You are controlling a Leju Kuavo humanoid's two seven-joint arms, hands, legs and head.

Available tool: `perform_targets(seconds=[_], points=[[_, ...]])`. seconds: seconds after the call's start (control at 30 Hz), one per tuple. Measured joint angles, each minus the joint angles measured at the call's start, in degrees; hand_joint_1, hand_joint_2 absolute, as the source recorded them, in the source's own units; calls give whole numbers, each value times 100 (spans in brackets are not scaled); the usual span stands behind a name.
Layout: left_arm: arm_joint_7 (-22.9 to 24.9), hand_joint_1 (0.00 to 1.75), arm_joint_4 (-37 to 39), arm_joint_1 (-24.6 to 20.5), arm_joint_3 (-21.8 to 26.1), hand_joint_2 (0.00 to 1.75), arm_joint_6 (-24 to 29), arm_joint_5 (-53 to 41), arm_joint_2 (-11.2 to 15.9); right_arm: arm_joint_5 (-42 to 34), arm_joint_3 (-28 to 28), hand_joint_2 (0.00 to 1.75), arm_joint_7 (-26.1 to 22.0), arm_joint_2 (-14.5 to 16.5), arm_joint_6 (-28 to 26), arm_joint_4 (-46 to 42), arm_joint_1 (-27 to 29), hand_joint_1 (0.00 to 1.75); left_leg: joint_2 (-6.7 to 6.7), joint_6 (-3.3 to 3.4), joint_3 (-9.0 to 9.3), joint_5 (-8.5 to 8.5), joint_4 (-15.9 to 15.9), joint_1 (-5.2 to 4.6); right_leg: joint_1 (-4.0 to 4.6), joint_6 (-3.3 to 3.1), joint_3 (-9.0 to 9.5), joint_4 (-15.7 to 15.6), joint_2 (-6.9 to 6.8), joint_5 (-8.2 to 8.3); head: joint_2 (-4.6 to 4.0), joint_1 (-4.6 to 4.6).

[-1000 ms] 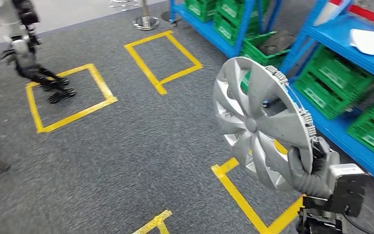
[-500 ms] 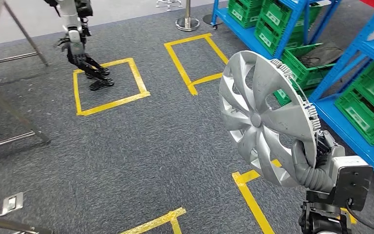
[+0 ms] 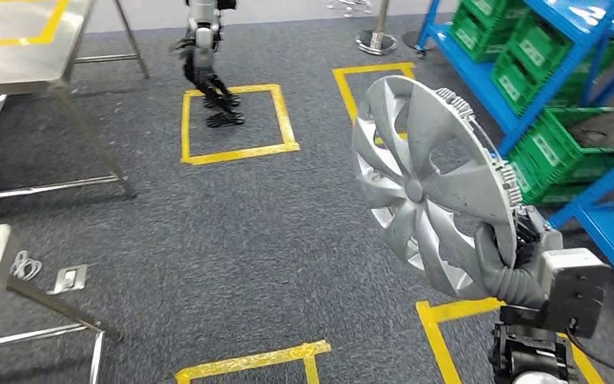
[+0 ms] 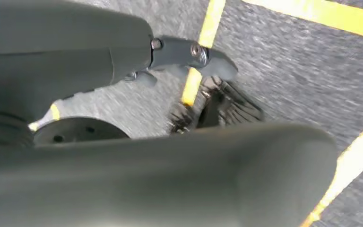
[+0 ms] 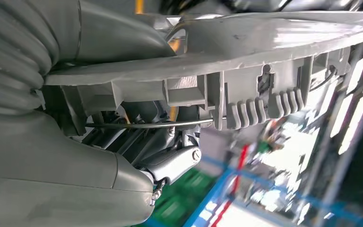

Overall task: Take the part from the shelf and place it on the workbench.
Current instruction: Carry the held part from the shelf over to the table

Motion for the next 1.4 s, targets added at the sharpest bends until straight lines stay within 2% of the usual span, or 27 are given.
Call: perform_targets(seconds=[0.07, 0.1, 0.13, 0.17, 0.23, 0.3, 0.37, 0.4, 0.43, 0.5, 0.53, 0.6, 0.63, 0.67, 0.73, 0.8, 0.87, 0.9, 0.97, 1.03, 1.1, 1.13, 1.17, 1.2, 1.27, 1.33, 1.4], points=[[-180, 0, -1, -16, 19, 0, -122, 3, 26, -221, 32, 175, -220, 39, 53, 126, -144, 175, -159, 38, -32, 25, 2, -33, 6, -22, -342, 701, 145, -223, 0, 49], [-235, 0, -1, -20, 26, 0, -166, 3, 44, -308, 52, 175, -292, 70, 75, 206, -226, 175, -245, 50, -42, 37, 3, -50, 15, -46, -420, 836, 167, -204, 0, 66], [-263, 0, -1, -22, 31, 0, -193, 10, 66, -374, 73, 175, -346, 103, 93, 287, -313, 175, -338, 56, -50, 52, 3, -64, 29, -86, -392, 743, 190, -78, 0, 79], [-257, 0, -1, -24, 35, 0, -195, 20, 84, -410, 93, 175, -379, 131, 102, 352, -394, 175, -428, 57, -55, 68, 4, -73, 48, -136, -261, 443, 241, 118, 0, 88], [-203, 0, -1, -27, 49, 0, -164, 55, 109, -438, 122, 175, -409, 164, 104, 437, -534, 175, -592, 41, -79, 107, 4, -76, 76, -250, 75, -330, 506, 425, 0, 94], [-117, 0, -1, -30, 84, 0, -108, 108, 128, -450, 134, 175, -408, 181, 101, 491, -635, 175, -739, -16, -140, 156, -2, -44, 98, -305, 261, -717, 690, 483, 0, 88], [-16, 0, 1, -12, 137, 0, -35, 187, 145, -440, 157, 175, -386, 208, 100, 556, -720, 175, -884, -103, -196, 216, -28, -9, 114, -329, 326, -812, 596, 515, 0, 104], [39, 0, 1, 5, 163, 0, -3, 223, 149, -412, 177, 175, -362, 234, 93, 599, -766, 175, -820, -131, -236, 221, -22, -17, 108, -340, 363, -883, 516, 561, 0, 107], [89, 0, 2, 17, 186, 0, 15, 250, 153, -358, 200, 175, -333, 265, 74, 641, -809, 175, -660, -154, -292, 170, 48, -37, 98, -356, 396, -966, 437, 612, 0, 86], [167, 0, 1, 19, 223, 0, 17, 277, 151, -215, 244, 175, -257, 318, 4, 711, -891, 175, -206, -184, -540, -117, 514, -56, 90, -372, 432, -1076, 269, 681, 0, 20], [188, 0, 0, 12, 241, 0, 3, 285, 149, -126, 267, 175, -199, 334, -46, 736, -927, 175, -71, -207, -699, -296, 869, -39, 96, -382, 425, -1084, 184, 688, 0, -12], [195, 0, -2, 9, 273, 0, -50, 292, 139, 76, 315, 175, 8, 353, -150, 769, -1017, 175, 25, -254, -923, -465, 1378, 10, 91, -371, 402, -1066, 8, 681, 0, -42], [179, 0, -2, 16, 284, 0, -82, 280, 133, 199, 342, 175, 157, 356, -187, 770, -1072, 175, 52, -283, -887, -409, 1355, 38, 80, -353, 395, -1052, -80, 670, 0, -58], [155, 0, -2, 24, 289, 0, -118, 256, 128, 320, 365, 175, 315, 355, -211, 755, -1128, 175, 96, -315, -736, -278, 1117, 66, 63, -324, 390, -1026, -159, 653, 0, -74], [105, 0, -5, 26, 291, 0, -178, 201, 100, 513, 397, 175, 570, 341, -224, 694, -1239, 175, 313, -363, -288, -52, 405, 96, 51, -223, 368, -920, -297, 582, 0, -113], [76, 0, -12, 10, 293, 0, -207, 166, 64, 599, 416, 175, 679, 312, -234, 624, -1328, 175, 427, -295, -69, -24, 94, 82, 65, -122, 343, -809, -398, 502, 0, -116], [48, 0, -13, 12, 295, 0, -210, 105, 51, 680, 440, 175, 737, 289, -248, 568, -1397, 175, 314, -177, -78, -41, 125, 59, 61, -61, 367, -780, -495, 466, 0, -79], [23, 0, -13, 18, 293, 0, -209, 41, 51, 742, 454, 175, 780, 277, -255, 540, -1421, 175, 251, -141, -86, -37, 125, 61, 43, -26, 377, -754, -473, 432, 0, -58], [-63, 0, -12, 18, 270, 0, -205, -198, 54, 901, 475, 175, 893, 235, -273, 482, -1427, 175, 120, -81, -97, -17, 123, 72, 8, 26, 252, -483, -222, 230, 0, -21], [-174, 0, -12, 5, 194, 0, -225, -524, 57, 1081, 481, 175, 991, 173, -289, 434, -1386, 175, -23, -40, -117, 4, 122, 58, 2, 35, -68, 195, 86, -110, 0, 44], [-232, 0, -13, -4, 93, 0, -270, -768, 50, 1312, 492, 175, 1111, 123, -238, 420, -1323, 175, -189, -14, -133, 16, 122, 20, 21, -4, -386, 807, 169, -282, 0, 99], [-223, 0, -13, -4, 43, 0, -290, -833, 41, 1487, 505, 175, 1213, 103, -152, 420, -1300, 175, -273, -4, -135, 21, 122, 0, 36, -45, -433, 848, 185, -216, 0, 122], [-200, 0, -13, -3, -2, 0, -302, -863, 27, 1695, 522, 175, 1341, 85, -25, 420, -1290, 175, -357, 3, -134, 28, 122, -17, 58, -101, -378, 663, 216, -48, 0, 138], [-165, 0, -13, -4, -46, 0, -309, -876, 7, 1919, 542, 175, 1482, 63, 131, 420, -1296, 175, -437, 8, -134, 37, 122, -28, 85, -167, -238, 302, 287, 178, 0, 149], [-110, 0, -15, -6, -118, 0, -329, -850, -45, 2311, 591, 175, 1752, 16, 455, 418, -1343, 175, -573, 0, -151, 68, 112, -26, 116, -291, 72, -408, 552, 471, 0, 144], [-51, 0, -17, -5, -164, 0, -373, -796, -106, 2568, 643, 175, 1966, -25, 737, 412, -1416, 175, -697, -54, -200, 119, 92, 12, 139, -351, 210, -673, 674, 517, 0, 147], [43, 0, -17, 5, -197, 0, -402, -770, -152, 2705, 691, 175, 2101, -46, 954, 424, -1509, 175, -792, -124, -237, 170, 56, 34, 149, -372, 258, -774, 541, 578, 0, 175]])
